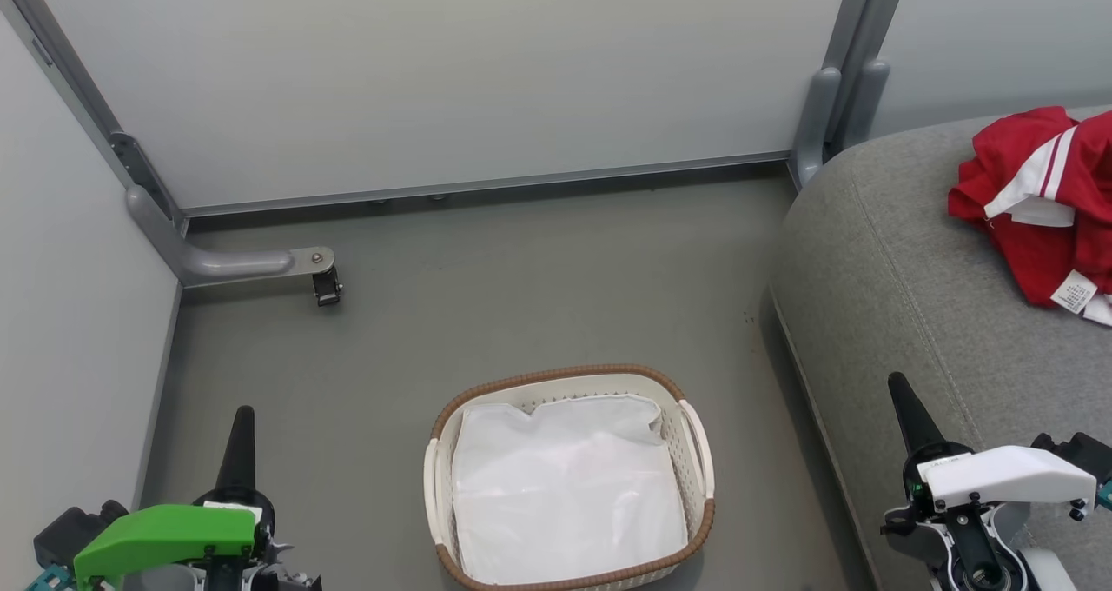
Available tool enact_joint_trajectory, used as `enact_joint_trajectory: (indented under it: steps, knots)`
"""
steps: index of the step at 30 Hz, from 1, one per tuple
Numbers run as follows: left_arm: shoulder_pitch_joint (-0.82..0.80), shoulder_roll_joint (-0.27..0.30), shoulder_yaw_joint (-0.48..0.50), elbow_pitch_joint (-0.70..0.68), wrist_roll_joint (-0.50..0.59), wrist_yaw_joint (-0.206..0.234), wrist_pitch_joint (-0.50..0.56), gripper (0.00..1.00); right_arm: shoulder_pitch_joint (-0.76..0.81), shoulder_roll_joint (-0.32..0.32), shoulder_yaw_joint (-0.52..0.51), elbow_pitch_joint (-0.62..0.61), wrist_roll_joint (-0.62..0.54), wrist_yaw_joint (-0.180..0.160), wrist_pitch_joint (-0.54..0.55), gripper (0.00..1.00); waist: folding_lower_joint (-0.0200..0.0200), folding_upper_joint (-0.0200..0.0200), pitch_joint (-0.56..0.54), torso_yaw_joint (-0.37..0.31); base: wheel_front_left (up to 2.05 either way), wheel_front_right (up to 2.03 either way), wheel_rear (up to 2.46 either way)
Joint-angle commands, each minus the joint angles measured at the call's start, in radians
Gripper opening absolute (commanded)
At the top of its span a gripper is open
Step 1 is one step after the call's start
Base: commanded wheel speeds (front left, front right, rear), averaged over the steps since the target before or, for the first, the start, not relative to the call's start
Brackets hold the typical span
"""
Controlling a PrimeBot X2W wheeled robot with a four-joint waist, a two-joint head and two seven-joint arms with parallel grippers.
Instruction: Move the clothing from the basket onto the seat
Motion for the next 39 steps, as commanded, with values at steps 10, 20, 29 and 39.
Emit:
enact_joint_trajectory:
  steps: [10, 20, 29, 39]
  knots:
    - [-0.039, 0.006, 0.016, 0.001, -0.095, -0.011, 0.027, 0.00, -0.014, -0.006, -0.019, -0.014, 0.097, 0.000, 0.029, 0.00, 0.0000, 0.0000, -0.002, -0.004, 0.00, 0.00, 0.00]
    - [-0.052, 0.006, 0.026, 0.004, -0.167, -0.017, 0.048, 0.00, -0.013, -0.006, -0.032, -0.017, 0.169, 0.000, 0.051, 0.00, 0.0000, 0.0000, -0.003, -0.007, 0.00, 0.00, 0.00]
    - [-0.062, 0.005, 0.034, 0.007, -0.227, -0.021, 0.066, 0.00, -0.013, -0.006, -0.042, -0.020, 0.230, 0.000, 0.069, 0.00, 0.0000, 0.0000, -0.004, -0.010, 0.00, 0.00, 0.00]
    - [-0.074, 0.005, 0.042, 0.010, -0.289, -0.026, 0.084, 0.00, -0.013, -0.005, -0.054, -0.022, 0.293, -0.001, 0.088, 0.00, 0.0000, 0.0000, -0.006, -0.014, 0.00, 0.00, 0.00]
